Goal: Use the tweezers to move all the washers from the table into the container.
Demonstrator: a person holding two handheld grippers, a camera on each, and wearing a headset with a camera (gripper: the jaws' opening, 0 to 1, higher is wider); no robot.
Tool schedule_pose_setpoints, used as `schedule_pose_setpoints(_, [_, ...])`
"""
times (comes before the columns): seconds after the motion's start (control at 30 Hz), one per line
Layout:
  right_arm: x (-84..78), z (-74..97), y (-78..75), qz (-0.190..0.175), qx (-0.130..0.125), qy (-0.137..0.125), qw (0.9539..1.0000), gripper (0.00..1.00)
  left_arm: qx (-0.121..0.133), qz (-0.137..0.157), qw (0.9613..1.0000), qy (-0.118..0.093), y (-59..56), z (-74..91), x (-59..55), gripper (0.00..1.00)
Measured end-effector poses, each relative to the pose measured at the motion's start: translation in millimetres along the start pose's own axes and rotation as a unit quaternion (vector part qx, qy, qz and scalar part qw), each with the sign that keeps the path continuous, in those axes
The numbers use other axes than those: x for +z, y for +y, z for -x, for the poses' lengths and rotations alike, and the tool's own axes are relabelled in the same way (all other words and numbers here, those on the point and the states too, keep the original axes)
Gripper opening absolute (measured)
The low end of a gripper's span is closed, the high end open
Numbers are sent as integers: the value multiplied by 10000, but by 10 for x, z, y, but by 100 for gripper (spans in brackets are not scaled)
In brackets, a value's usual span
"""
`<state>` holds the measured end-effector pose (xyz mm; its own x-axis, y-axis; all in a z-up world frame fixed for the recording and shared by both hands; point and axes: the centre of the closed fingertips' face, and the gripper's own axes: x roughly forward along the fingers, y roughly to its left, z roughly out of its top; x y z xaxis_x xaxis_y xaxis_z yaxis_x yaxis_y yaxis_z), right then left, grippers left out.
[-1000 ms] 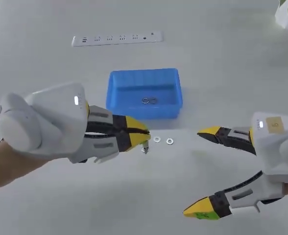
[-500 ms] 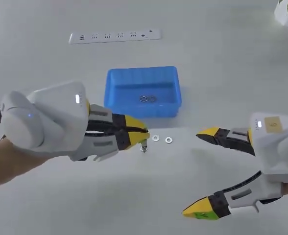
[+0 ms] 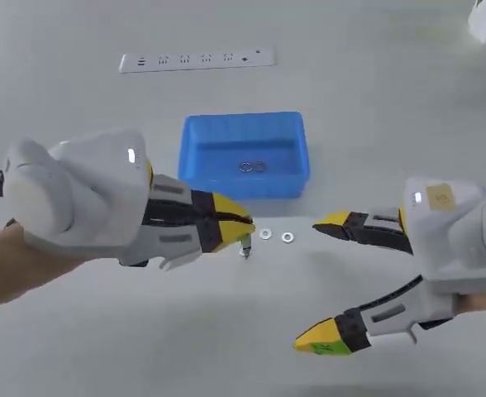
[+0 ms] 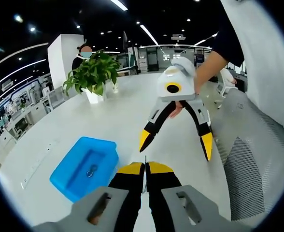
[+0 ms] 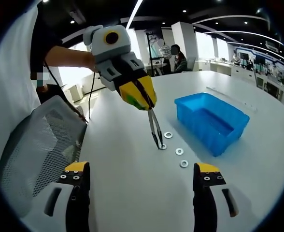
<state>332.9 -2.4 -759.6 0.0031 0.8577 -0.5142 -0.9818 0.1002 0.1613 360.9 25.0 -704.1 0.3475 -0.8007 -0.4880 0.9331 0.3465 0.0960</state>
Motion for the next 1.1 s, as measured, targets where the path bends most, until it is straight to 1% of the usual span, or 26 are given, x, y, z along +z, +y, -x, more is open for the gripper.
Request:
schedule_pose_setpoints(0.13, [127,-112,-57,93,74,-68,9999,85,-55,87,9999,-8,-5,-5,6,6])
schedule_pose_setpoints(0.17, [161,-146,-65,177,111,-112,9997,83,-62,114,9999,-8,-5,-8,10,5])
schedule_pose_setpoints(0.2, [199,-192,-75,233,133,-135,9995,79,-56,121,9999,-7,2,-10,12,5])
schedule_pose_setpoints(0.23, [222,-229,-86,239,131,-148,9995,78,-44,142,9999,-4,19,-12,14,5])
schedule_pose_setpoints(0.33, [273,-329,-106,315,186,-174,9992,77,-47,193,9998,0,40,-12,14,5])
schedule_pose_setpoints(0.4, [285,-396,-116,388,258,-133,9988,74,-55,194,9998,6,48,-7,10,5])
schedule_pose_setpoints(0.47, [293,-445,-125,385,346,-128,9986,70,-77,221,9997,4,49,-4,8,5])
schedule_pose_setpoints(0.5, [293,-466,-123,383,418,-125,9983,64,-86,220,9997,1,47,-4,8,5])
schedule_pose_setpoints(0.57, [276,-502,-132,431,476,-52,9979,56,-112,224,9997,7,40,-6,8,5])
schedule_pose_setpoints(0.6, [272,-515,-136,461,490,-28,9977,54,-115,223,9997,10,40,-7,8,5])
schedule_pose_setpoints(0.67, [277,-542,-151,502,507,-7,9975,52,-135,232,9996,10,36,-6,6,5])
schedule_pose_setpoints(0.73, [293,-560,-173,542,512,-5,9972,48,-144,235,9996,9,30,-5,4,5])
schedule_pose_setpoints(0.77, [304,-565,-181,574,505,-17,9971,44,-161,232,9996,8,22,-6,5,5])
schedule_pose_setpoints(0.83, [321,-581,-214,891,449,5,9950,32,-197,225,9996,2,2,-16,10,5])
schedule_pose_setpoints(0.87, [313,-590,-204,885,486,33,9949,29,-209,225,9995,-1,-3,-21,12,5])
schedule_pose_setpoints(0.93, [294,-612,-198,903,533,128,9944,28,-215,218,9995,0,-8,-28,15,5])
schedule_pose_setpoints(0.97, [296,-611,-194,985,557,141,9935,27,-221,219,9995,2,-9,-29,15,5])
schedule_pose_setpoints(1.1, [292,-617,-193,1021,610,197,9927,24,-215,216,9995,8,1,-25,12,5])
